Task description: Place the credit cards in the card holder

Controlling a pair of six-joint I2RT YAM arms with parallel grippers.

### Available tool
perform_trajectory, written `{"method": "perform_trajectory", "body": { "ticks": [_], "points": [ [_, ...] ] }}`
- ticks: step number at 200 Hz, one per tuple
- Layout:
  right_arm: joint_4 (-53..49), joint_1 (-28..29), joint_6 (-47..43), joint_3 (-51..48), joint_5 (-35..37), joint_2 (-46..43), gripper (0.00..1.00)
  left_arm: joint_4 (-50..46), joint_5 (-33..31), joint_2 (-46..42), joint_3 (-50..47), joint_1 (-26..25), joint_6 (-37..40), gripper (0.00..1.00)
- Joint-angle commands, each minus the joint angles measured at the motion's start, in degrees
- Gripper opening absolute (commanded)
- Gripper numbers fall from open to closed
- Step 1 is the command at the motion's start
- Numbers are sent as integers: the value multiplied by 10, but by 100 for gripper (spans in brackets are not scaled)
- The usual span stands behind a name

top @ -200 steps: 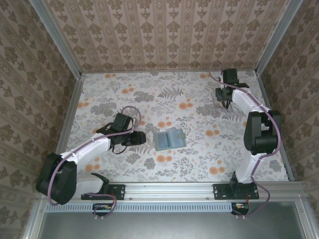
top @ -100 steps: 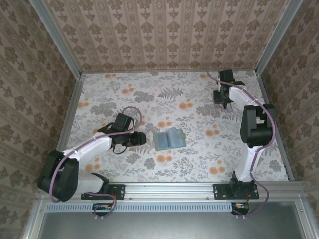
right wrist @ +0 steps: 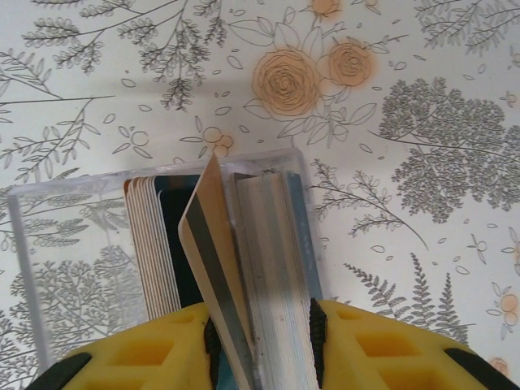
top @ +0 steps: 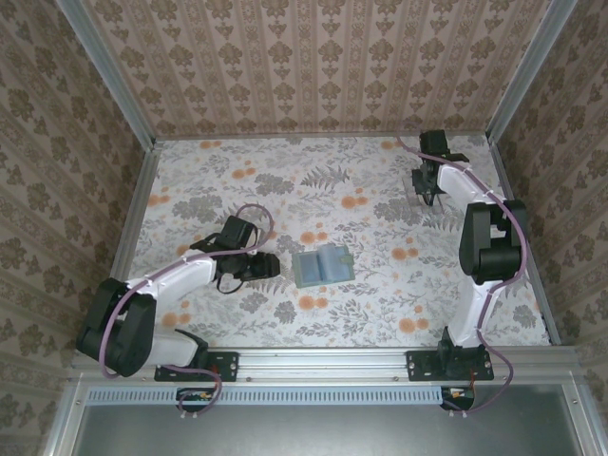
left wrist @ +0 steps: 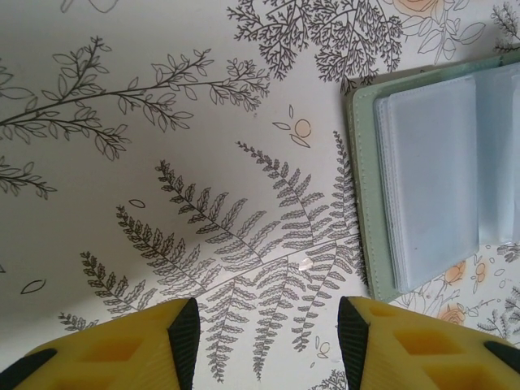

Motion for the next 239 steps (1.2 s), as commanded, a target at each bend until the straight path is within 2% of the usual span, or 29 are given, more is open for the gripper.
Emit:
{"method": "perform_trajectory", "body": {
  "ticks": [1, 48, 92, 108, 136, 163, 222, 239],
  "points": [
    [-3, -2, -8, -5, 43, -20, 38, 1, 9, 3, 19, 0, 6, 51],
    [-6, -2, -7, -3, 37, -18, 39, 1, 8, 3, 16, -2, 5, 51],
    [-6, -2, -12, 0, 59, -18, 35, 2, 5, 3, 15, -3, 3, 51],
    [-3, -1, -12, -3, 57, -22, 31, 1, 6, 3, 16, -3, 3, 51],
    [-1, -1, -20, -9, 27, -30, 14, 2, 4, 3, 16, -4, 3, 51],
    [-1, -1, -25, -8, -3, -25, 2, 2, 5, 7, 16, -5, 4, 51],
    [-10, -1, -18, -3, -27, -35, 0, 1, 4, 8, 14, -6, 4, 51],
    [-25, 0, -4, 3, -12, -53, 0, 0, 4, 7, 12, -6, 4, 51]
  ]
}}
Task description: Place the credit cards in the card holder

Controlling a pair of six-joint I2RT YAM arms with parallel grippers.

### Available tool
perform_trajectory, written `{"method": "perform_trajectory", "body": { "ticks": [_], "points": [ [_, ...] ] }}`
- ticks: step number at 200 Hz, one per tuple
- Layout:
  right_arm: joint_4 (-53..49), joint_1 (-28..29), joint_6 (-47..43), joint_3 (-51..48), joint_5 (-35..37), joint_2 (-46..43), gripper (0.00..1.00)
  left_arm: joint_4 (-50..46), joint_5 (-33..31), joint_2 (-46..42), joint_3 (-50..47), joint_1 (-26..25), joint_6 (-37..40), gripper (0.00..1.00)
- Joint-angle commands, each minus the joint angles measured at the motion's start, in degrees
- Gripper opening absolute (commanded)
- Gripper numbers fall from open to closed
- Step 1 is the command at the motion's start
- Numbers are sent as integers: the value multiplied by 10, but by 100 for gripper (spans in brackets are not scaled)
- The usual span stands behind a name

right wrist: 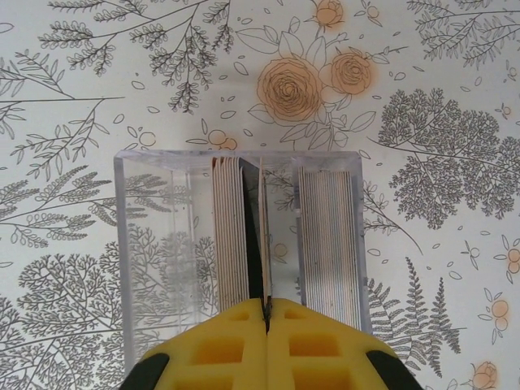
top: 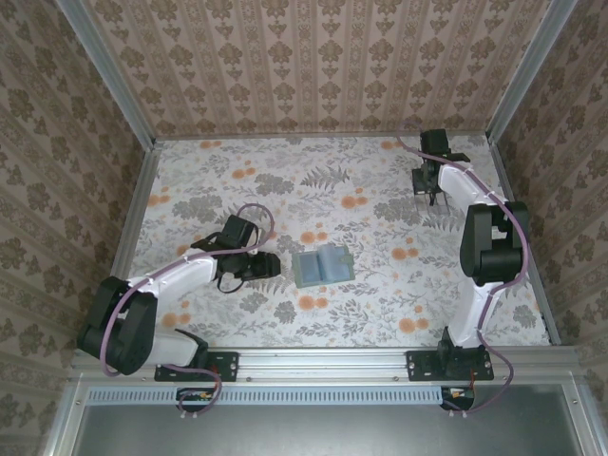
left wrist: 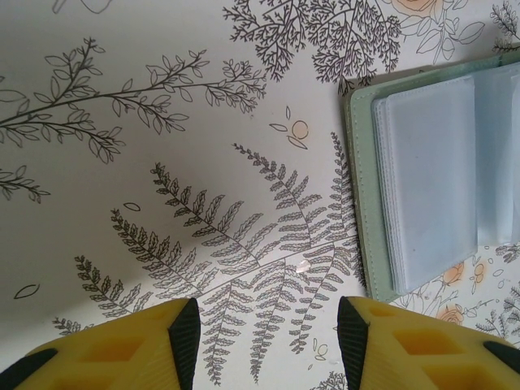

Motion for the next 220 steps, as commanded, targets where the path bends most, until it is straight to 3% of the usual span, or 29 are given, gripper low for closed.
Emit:
{"method": "perform_trajectory", "body": {
  "ticks": [1, 43, 67, 98, 127, 176, 220],
  "points": [
    [-24, 0, 13, 4, 2, -44, 0, 0, 3, 0, 8, -5, 4, 51],
    [-89, 19, 80, 7, 131, -102, 0, -4, 2, -8, 15, -5, 6, 51],
    [-128, 20, 187, -31, 122, -162, 0, -8, 9, -5, 29, -5, 10, 51],
    [-139, 23, 258, -101, -6, -251, 0, -7, 30, -4, 35, -6, 18, 51],
    [-204, 26, 268, -101, -115, -248, 0, -15, 9, 7, 31, -12, 35, 51],
    [-118, 28, 226, -189, -545, -239, 0, -24, 18, 39, 61, -34, 44, 51],
    [-116, 59, 174, -211, -603, -165, 0, 8, 29, 80, 80, -68, 23, 51]
  ]
}}
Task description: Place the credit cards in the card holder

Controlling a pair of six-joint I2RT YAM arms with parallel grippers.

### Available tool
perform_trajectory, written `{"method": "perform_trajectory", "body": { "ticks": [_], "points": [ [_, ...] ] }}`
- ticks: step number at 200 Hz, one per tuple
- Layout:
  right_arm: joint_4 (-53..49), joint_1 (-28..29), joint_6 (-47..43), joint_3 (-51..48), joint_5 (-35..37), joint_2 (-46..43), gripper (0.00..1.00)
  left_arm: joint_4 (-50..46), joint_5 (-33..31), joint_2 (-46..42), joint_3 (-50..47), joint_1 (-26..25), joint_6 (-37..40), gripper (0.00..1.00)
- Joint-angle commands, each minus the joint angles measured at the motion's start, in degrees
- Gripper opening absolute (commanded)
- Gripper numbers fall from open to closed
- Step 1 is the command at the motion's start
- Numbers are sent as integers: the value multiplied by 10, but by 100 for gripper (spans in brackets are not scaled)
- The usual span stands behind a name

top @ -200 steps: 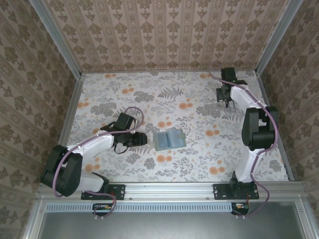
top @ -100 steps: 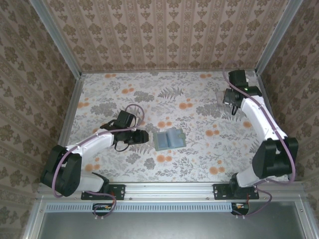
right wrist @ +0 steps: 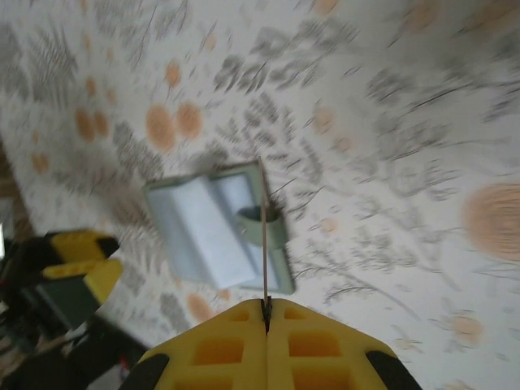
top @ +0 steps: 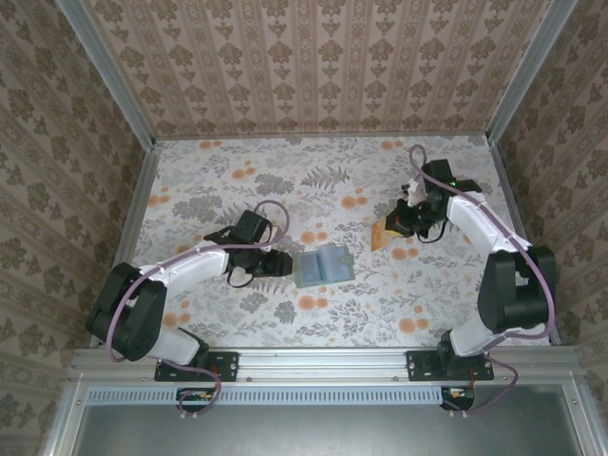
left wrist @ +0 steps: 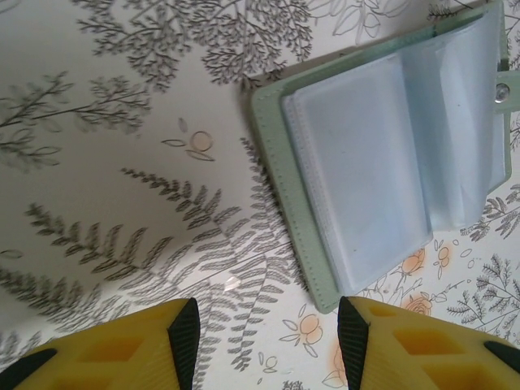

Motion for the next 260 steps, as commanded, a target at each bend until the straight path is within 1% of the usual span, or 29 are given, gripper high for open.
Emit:
{"method": "perform_trajectory", "body": {
  "ticks": [1, 29, 74, 104, 141, 192, 224, 260],
  "points": [
    [19, 21, -33, -16, -101, 29, 0, 11, 13, 24, 27, -19, -2, 51],
    [34, 46, -36, -17, -103, 83, 0, 6, 20, 47, 47, -38, 5, 51],
    [47, 92, -73, -9, -106, 123, 0, 16, 27, 61, 44, -42, -2, 50],
    [63, 103, -67, -10, -111, 120, 0, 30, 25, 68, 37, -42, -13, 50],
    [83, 110, -54, -17, -112, 84, 0, 38, 17, 72, 34, -42, -20, 49],
    [126, 146, -36, -22, -115, 67, 0, 45, 11, 75, 33, -41, -27, 47],
    [122, 173, -45, -11, -81, 81, 0, 49, 9, 74, 28, -41, -29, 47],
    [128, 178, -48, -11, -53, 107, 0, 51, 6, 75, 25, -39, -32, 46]
  ]
}}
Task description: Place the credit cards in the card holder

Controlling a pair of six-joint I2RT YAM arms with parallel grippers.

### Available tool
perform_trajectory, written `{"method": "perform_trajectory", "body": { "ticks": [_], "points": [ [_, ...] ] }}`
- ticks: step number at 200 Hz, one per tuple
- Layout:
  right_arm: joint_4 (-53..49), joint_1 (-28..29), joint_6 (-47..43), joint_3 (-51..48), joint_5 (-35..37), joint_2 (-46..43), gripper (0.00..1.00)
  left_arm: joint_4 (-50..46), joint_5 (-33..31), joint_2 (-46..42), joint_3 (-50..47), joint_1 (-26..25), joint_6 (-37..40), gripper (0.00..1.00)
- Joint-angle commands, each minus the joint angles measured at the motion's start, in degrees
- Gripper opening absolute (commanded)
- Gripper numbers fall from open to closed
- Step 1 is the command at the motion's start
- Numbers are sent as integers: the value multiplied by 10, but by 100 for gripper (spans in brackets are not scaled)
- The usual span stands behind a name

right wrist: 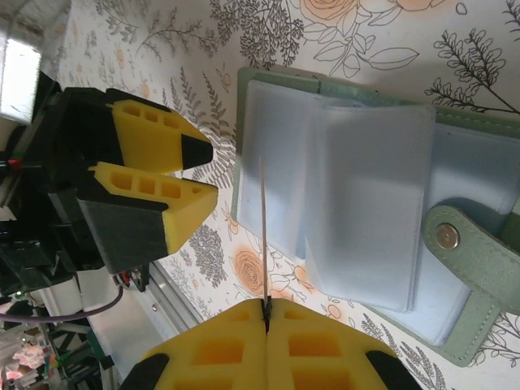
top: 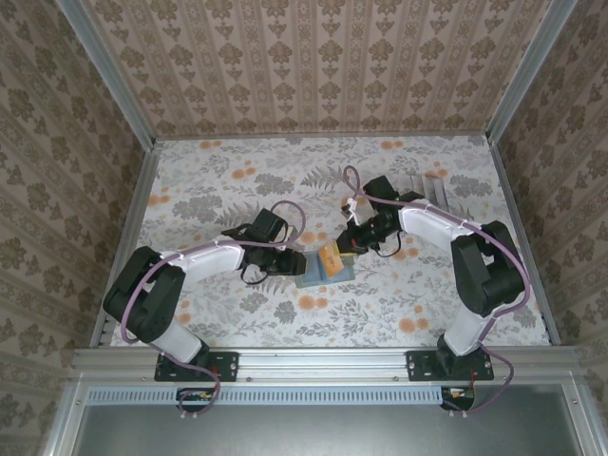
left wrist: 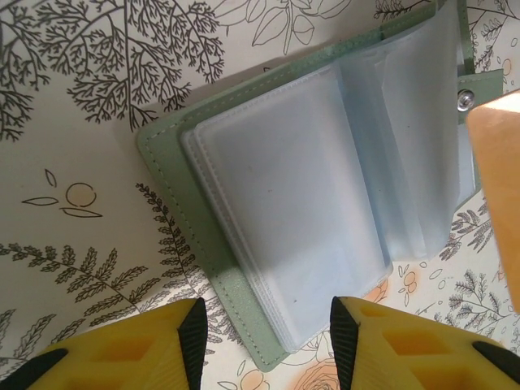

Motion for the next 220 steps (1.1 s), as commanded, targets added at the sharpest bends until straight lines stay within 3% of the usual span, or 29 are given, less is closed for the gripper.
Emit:
{"method": "perform_trajectory", "body": {
  "ticks": [1, 26, 61, 120, 183, 220],
  "points": [
    [9, 2, -3, 4, 27, 22, 0, 9, -8, 7, -8, 0, -9, 46],
    [10, 2, -3, 6, 25, 41, 0, 10, -10, 17, -10, 1, -11, 33],
    [11, 2, -5, 10, 16, 63, 0, 21, -10, 25, -17, 3, -17, 25],
    [15, 2, 0, 9, 27, 75, 0, 25, -15, 38, -20, 9, -18, 19],
    [113, -6, 19, -28, -54, 64, 0, 26, -19, 39, -24, 12, -20, 16],
    [107, -7, 4, -26, -54, 75, 0, 28, -21, 34, -31, 16, -22, 15]
  ]
}}
